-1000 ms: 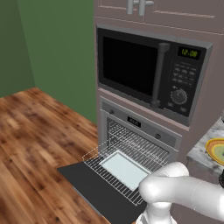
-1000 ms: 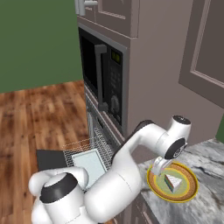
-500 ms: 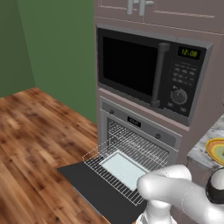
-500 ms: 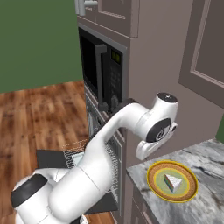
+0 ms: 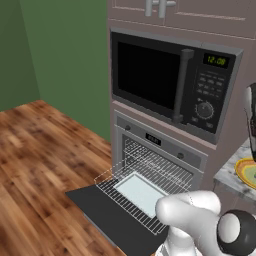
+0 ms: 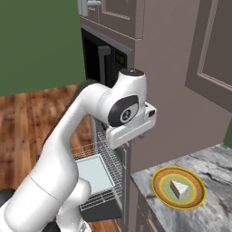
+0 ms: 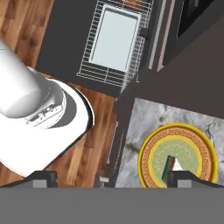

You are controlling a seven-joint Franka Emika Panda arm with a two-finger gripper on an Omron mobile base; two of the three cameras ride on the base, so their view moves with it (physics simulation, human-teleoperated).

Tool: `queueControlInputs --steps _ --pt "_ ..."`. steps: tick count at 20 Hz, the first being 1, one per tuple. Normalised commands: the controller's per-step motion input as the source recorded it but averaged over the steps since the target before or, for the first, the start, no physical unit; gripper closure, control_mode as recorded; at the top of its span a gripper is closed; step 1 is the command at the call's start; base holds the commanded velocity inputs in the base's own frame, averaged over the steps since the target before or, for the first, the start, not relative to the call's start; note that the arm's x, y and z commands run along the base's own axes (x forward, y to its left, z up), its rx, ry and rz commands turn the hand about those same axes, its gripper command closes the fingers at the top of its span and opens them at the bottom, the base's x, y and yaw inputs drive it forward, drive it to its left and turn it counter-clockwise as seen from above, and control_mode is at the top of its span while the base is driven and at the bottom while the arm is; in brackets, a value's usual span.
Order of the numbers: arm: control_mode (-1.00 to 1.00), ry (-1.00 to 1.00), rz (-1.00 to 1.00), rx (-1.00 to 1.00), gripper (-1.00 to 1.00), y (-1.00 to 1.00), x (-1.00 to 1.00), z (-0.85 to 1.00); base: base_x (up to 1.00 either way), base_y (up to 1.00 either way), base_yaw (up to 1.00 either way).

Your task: Take the baked cake out of the oven and place it on the plate for cooling. Then close the oven door.

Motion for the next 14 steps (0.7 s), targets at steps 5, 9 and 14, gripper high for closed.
queueControlInputs --steps 5,9,14 --pt "-1.00 0.00 -0.12 0.00 -1.00 0.87 -0.41 0.45 0.00 0.00 0.00" --pt "-1.00 0.00 -0.13 0.00 -1.00 1.00 -0.30 0.13 0.00 0.00 0.00" --pt "-1.00 0.00 -0.13 -0.01 -1.00 1.00 -0.18 0.00 0.00 0.00 0.00"
